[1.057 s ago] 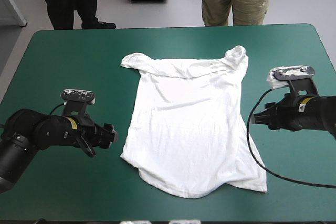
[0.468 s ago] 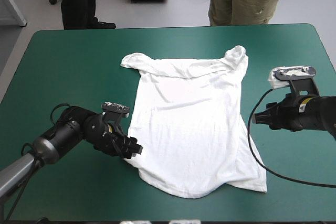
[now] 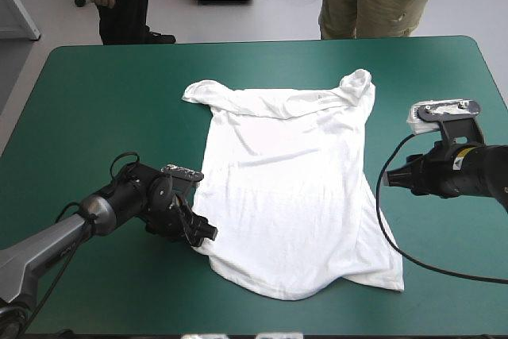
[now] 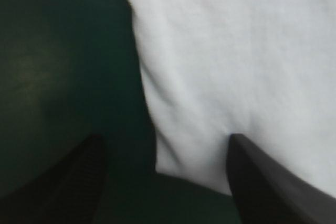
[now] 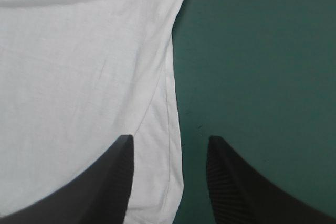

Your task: Fold the cloth

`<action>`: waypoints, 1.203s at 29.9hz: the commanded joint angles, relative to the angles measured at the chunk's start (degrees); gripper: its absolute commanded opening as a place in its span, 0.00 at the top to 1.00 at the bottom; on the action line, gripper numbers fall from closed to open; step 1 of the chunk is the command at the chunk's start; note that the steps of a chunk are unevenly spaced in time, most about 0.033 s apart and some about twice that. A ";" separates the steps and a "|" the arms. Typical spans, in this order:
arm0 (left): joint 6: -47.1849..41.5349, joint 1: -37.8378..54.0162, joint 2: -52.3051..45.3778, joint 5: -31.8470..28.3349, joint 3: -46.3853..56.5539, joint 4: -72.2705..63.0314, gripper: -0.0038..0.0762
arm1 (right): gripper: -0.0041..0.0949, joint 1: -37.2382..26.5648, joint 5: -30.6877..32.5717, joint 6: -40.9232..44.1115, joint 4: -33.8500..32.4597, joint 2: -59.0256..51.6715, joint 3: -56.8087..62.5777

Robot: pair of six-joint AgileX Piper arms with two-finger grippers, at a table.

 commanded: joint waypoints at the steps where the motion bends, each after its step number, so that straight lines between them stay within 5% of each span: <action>1: 2.53 -0.28 -0.71 -0.61 1.26 -4.07 0.49 | 0.54 0.02 -1.34 -0.10 -0.16 -0.85 -1.40; 7: 6.65 -1.20 -0.82 -1.10 1.73 -8.77 0.96 | 0.54 0.02 -0.67 -0.10 -0.04 -0.47 -1.40; 17: 6.99 -1.82 -0.82 -2.05 1.73 -8.64 0.96 | 0.39 0.02 -0.10 0.67 3.63 2.10 7.70; 36: 6.99 -1.82 -0.82 -3.30 1.73 -8.38 0.96 | 0.46 0.02 -13.39 2.49 7.81 2.50 33.72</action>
